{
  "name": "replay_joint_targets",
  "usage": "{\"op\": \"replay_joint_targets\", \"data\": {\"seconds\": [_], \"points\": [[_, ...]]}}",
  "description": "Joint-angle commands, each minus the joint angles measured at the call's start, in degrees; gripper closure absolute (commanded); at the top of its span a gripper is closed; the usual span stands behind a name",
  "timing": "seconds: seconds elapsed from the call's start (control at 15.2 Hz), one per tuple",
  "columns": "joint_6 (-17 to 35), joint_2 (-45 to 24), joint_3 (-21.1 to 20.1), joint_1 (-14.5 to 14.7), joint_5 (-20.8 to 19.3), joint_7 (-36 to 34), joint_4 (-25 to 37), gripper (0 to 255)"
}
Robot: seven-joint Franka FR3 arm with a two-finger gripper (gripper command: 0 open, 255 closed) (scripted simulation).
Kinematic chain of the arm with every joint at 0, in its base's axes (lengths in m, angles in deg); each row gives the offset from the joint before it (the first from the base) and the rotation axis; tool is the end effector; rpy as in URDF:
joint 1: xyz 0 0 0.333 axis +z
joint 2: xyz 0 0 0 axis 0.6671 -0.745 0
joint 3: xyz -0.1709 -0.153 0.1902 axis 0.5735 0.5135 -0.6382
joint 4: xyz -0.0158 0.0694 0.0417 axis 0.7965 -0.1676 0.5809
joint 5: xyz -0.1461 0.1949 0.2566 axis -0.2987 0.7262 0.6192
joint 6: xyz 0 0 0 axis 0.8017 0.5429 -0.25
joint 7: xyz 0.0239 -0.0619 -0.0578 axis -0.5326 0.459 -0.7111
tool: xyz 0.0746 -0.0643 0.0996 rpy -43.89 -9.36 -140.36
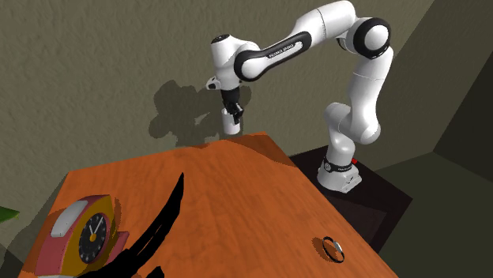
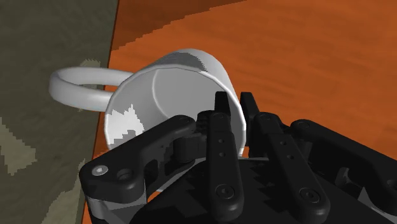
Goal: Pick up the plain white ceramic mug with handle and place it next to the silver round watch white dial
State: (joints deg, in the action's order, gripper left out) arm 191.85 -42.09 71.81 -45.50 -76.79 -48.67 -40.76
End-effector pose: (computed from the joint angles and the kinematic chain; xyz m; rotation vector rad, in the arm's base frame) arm 0.4033 -0.2286 0.4374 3.0751 0.2998 -0.2564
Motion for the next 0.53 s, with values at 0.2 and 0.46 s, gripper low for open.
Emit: {"op": "replay_joint_targets", "data": {"seconds": [0.2,0.46], "points": [[-3.96,1.02,-0.32,0.11,-0.12,0.15,2.97,255],[-7.01,1.34,-0.51,0.2,-0.08,0.42,5.73,255]]}}
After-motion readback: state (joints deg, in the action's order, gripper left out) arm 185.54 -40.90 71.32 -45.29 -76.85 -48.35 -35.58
